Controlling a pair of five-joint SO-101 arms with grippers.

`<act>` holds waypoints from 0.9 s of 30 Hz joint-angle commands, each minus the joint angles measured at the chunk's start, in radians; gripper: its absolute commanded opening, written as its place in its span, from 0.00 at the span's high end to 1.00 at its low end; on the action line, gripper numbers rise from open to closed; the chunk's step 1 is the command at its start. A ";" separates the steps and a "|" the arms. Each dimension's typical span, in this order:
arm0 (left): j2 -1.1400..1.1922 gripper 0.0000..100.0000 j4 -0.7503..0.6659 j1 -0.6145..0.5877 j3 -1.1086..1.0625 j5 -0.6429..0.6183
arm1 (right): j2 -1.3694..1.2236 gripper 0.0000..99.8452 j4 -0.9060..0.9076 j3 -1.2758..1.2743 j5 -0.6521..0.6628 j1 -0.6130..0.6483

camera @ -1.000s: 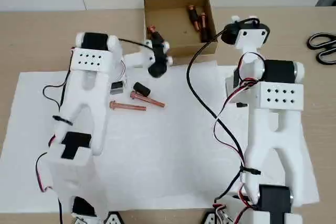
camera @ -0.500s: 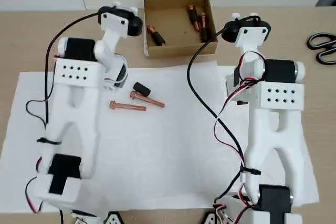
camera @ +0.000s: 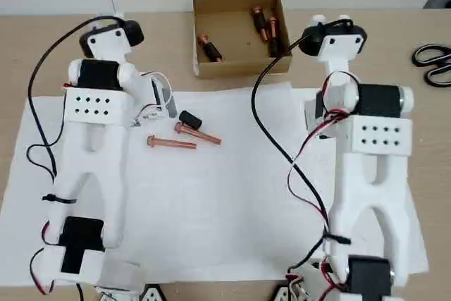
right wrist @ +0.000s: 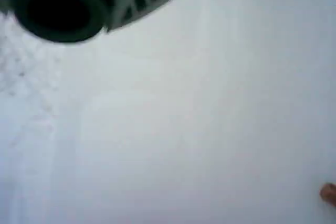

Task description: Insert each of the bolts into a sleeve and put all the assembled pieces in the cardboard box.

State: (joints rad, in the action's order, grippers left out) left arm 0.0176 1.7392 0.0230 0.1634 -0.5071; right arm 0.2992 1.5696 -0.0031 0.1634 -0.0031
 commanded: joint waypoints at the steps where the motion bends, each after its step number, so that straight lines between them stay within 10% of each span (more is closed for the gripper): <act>1: -0.021 0.76 0.005 0.000 -0.048 -0.155 | 0.102 1.00 0.010 0.054 -0.002 -0.004; 7: 0.124 0.76 -0.008 0.000 -0.130 -0.476 | 0.130 1.00 0.013 0.052 -0.002 -0.004; 27: 0.338 0.76 -0.127 0.002 -0.110 -0.591 | 0.134 1.00 0.015 0.052 -0.002 -0.004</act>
State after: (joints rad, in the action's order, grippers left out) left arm 0.3613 1.6057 0.0199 0.0345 -1.0902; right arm 0.3897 1.5789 -0.0031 0.1634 -0.0031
